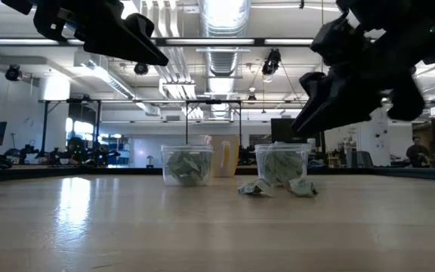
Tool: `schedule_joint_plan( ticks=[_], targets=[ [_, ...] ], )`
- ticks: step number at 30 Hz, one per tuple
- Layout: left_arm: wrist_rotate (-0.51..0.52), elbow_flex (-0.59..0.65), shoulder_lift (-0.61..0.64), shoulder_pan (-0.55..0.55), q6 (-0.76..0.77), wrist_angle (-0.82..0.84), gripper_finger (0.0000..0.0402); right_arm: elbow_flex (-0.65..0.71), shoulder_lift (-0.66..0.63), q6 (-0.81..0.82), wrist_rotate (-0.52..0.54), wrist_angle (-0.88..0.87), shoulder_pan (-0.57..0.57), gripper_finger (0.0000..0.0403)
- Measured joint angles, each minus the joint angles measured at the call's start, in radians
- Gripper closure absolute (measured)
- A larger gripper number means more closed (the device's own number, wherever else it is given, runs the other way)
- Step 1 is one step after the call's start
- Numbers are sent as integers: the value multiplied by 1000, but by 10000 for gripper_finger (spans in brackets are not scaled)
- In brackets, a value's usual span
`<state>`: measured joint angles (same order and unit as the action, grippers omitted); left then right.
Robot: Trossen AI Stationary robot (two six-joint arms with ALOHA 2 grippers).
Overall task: Pick and place Stevia / Truvia into bins
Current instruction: Put the green stevia packet into the right transparent container
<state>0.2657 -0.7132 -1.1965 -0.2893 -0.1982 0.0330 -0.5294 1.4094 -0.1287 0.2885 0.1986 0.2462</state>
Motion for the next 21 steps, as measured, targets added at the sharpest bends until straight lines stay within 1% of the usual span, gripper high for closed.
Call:
schedule_joint_plan(
  ticks=[3, 5, 8, 13, 16, 21],
  targets=[
    [0, 0, 0, 0, 0, 0, 281, -10, 0, 8, -195, 14, 1, 304],
    [0, 0, 0, 0, 1, 0, 281, -10, 7, 21, -254, 60, 7, 308],
    [0, 0, 0, 0, 3, 0, 281, -10, 43, 11, -267, 118, 26, 314],
    [0, 0, 0, 0, 5, 0, 281, -11, 148, 2, -264, 202, 33, 315],
    [0, 0, 0, 0, 5, 0, 281, -18, 195, 4, -263, 197, 29, 307],
    [0, 0, 0, 0, 5, 2, 281, -26, 215, 49, -262, 201, 25, 284]
  ],
)
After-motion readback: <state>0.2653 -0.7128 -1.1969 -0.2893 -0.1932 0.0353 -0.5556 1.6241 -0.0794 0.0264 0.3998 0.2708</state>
